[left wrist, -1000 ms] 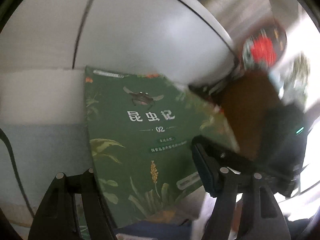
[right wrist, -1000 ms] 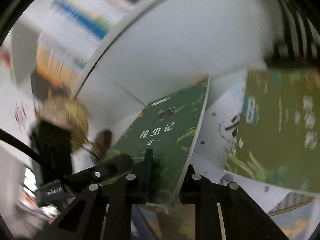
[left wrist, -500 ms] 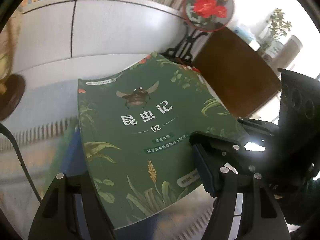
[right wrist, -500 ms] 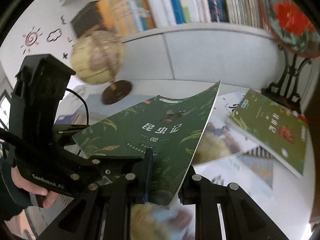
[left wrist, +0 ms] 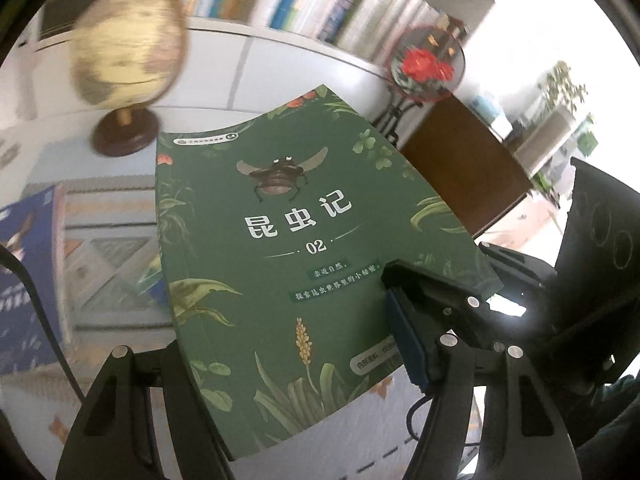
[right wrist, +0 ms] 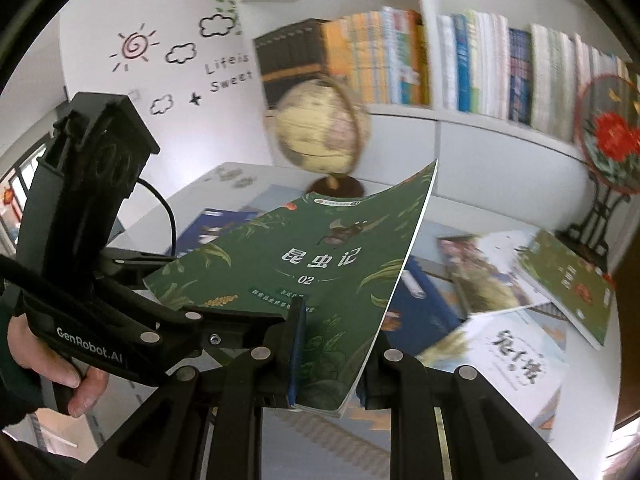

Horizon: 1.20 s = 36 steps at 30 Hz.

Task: Organize books
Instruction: 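Lift the green book and carry it toward the stack beside the globe, then lower the green book onto the stack and open the right gripper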

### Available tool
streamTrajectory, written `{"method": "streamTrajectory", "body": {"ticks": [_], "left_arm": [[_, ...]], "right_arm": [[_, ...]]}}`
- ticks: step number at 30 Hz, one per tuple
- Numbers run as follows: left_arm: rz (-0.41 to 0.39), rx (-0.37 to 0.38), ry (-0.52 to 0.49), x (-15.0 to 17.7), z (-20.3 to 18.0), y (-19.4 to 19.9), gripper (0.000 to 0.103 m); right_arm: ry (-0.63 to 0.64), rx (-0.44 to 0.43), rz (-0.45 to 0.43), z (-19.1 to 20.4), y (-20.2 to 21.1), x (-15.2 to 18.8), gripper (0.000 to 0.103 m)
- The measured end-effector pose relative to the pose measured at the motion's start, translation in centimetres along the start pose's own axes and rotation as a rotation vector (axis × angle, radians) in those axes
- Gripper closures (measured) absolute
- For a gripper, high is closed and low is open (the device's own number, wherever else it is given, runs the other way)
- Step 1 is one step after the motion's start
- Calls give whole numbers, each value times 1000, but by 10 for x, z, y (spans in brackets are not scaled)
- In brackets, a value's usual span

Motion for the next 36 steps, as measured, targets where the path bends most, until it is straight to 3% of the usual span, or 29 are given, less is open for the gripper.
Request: {"method": "streamTrajectory", "body": {"ticks": [9, 18, 27, 36], "left_arm": [[-44, -23, 57, 27, 94, 80, 38], [-64, -81, 107, 36, 190, 126, 38], [-119, -90, 246, 34, 227, 119, 38], [-95, -87, 269, 34, 254, 110, 38]], "right_arm": [[45, -48, 24, 111, -42, -19, 84], [-35, -121, 56, 195, -119, -36, 83], [-89, -159, 145, 197, -171, -51, 83], [-82, -151, 194, 198, -201, -51, 82]]}}
Point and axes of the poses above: each gripper's, at about its wrist camera, not at the fingertips, and y roughly against the way its jaws point, z to its left, x to its underside, the point moved 6 cm from there along -y, roughly the way its jaws point, and after that the axes turned 1 degree about -z, right-handed, at the moved point
